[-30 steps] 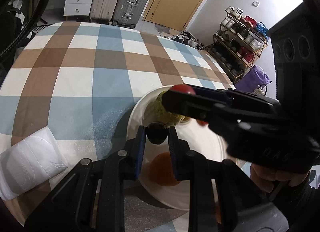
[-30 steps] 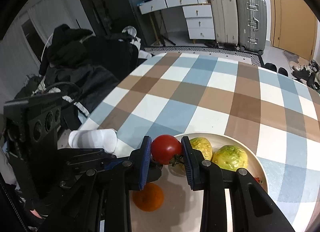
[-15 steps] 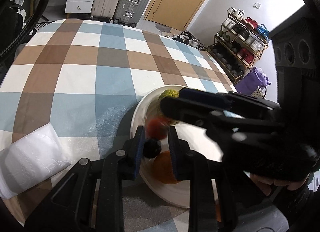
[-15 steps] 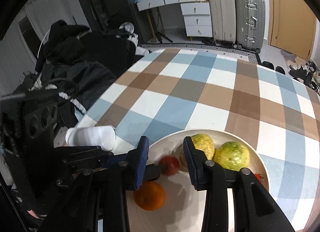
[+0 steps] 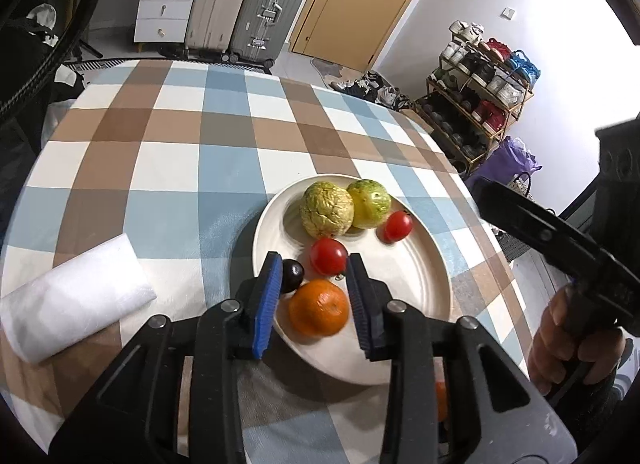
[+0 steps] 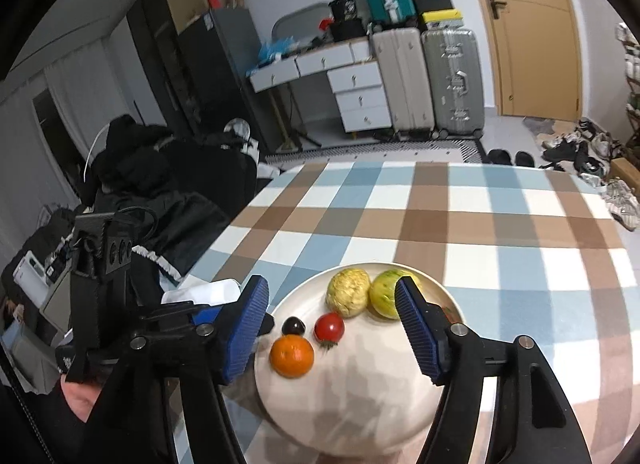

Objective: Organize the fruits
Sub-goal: 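Withdraw both tools from the plate back toward the remaining fruits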

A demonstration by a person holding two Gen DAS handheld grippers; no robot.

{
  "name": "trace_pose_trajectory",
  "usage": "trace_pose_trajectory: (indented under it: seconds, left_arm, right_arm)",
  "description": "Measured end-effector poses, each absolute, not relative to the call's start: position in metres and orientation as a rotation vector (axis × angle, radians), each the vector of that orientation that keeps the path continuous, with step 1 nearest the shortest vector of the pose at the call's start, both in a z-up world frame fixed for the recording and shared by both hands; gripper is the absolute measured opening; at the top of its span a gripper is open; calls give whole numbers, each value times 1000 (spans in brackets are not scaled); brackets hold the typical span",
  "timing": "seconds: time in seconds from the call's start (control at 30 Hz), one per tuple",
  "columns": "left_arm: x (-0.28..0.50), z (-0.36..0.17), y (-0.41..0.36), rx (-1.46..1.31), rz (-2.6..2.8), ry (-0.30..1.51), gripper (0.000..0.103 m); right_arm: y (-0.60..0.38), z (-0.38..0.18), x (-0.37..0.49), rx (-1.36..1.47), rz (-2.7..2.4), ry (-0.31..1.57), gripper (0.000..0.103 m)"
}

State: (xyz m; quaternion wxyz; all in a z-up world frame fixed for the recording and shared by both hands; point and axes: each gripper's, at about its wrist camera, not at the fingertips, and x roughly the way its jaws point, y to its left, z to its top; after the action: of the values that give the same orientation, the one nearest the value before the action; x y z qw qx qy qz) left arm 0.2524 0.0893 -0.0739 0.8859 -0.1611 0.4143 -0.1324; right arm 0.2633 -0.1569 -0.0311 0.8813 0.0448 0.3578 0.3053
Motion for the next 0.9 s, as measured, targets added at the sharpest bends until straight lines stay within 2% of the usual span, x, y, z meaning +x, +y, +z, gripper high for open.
trace_pose_trajectory:
  seconds: [0.07, 0.2, 0.33, 0.47, 0.53, 0.6, 0.77, 0.9]
  left_arm:
    - [243, -67, 87, -333, -278, 847, 37]
    - [224, -55, 78, -312, -302, 829, 41]
    - [198, -44, 64, -281, -314, 808, 54]
    - [177, -38, 55, -265, -312, 789, 61]
    - [166, -37, 50, -264, -295, 788, 74]
    - [157, -37, 47, -268, -287, 787, 79]
    - [135, -36, 33, -245, -296, 787, 79]
    - [115, -33, 24, -211, -284, 756, 83]
  right_arm:
    - [-167, -27, 251, 107, 627, 723, 77]
    - [-186, -21, 226, 129, 608, 677, 79]
    - [-200, -17, 201, 149, 591, 633, 85]
    - [-208, -15, 178, 157, 588, 606, 91]
    - [-210, -15, 166, 145, 578, 592, 97]
    - [-213, -16, 154, 142, 559, 578, 99]
    - [-215, -22, 128, 127, 543, 582, 101]
    - [-217, -26, 107, 108, 529, 570, 102]
